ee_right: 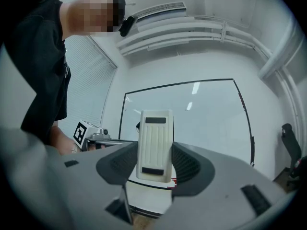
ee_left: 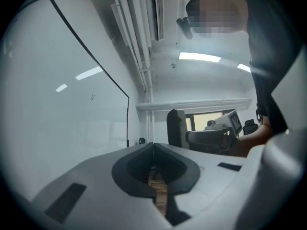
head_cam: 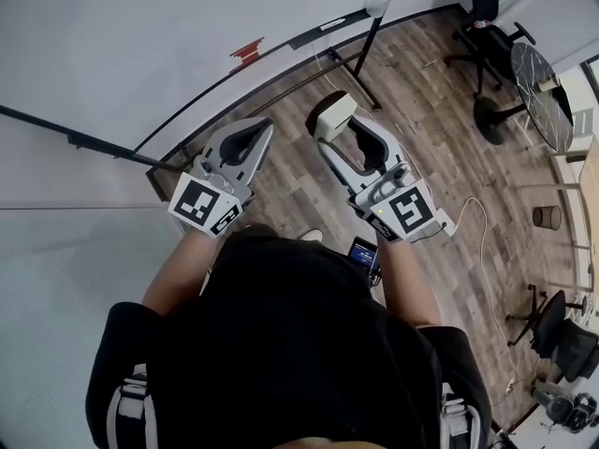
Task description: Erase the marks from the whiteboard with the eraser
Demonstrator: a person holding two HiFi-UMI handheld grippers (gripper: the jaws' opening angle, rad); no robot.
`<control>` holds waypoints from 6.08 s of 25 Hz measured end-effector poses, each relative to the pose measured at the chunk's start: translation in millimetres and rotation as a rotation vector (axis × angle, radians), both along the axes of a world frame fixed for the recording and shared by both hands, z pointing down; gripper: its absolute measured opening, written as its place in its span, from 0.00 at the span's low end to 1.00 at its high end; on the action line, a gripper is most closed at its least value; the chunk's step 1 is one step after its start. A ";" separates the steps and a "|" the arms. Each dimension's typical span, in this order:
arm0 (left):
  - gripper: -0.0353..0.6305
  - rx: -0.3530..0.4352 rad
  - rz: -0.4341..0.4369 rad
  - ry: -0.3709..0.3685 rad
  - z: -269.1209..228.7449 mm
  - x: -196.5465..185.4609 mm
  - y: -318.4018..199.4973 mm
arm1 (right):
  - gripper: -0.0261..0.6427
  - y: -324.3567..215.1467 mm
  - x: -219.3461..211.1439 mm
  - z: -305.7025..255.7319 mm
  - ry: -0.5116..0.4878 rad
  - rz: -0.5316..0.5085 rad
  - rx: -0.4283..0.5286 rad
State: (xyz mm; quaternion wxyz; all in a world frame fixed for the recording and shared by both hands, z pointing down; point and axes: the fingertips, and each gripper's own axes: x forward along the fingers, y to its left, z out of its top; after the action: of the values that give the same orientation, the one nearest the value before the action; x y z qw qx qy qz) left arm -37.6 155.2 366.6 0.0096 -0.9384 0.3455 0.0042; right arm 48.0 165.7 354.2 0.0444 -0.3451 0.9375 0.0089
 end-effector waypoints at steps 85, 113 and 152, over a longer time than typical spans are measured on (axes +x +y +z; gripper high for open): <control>0.06 0.058 -0.825 0.036 -67.8 -99.0 -356.4 | 0.36 -442.4 -152.2 -181.1 0.957 -0.111 0.946; 0.06 0.070 -0.797 0.020 -65.8 -110.1 -360.8 | 0.37 -461.5 -136.5 -264.2 0.946 0.135 1.063; 0.06 0.039 -0.831 0.027 -57.9 -121.4 -347.6 | 0.36 -450.3 -157.1 -113.5 1.209 -0.182 0.920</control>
State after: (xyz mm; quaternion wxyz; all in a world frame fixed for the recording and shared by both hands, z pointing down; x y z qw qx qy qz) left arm -159.0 -192.4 308.7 0.0235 -0.7187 0.6947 0.0188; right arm -109.2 -284.6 240.7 -0.3366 -0.1483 0.7253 0.5819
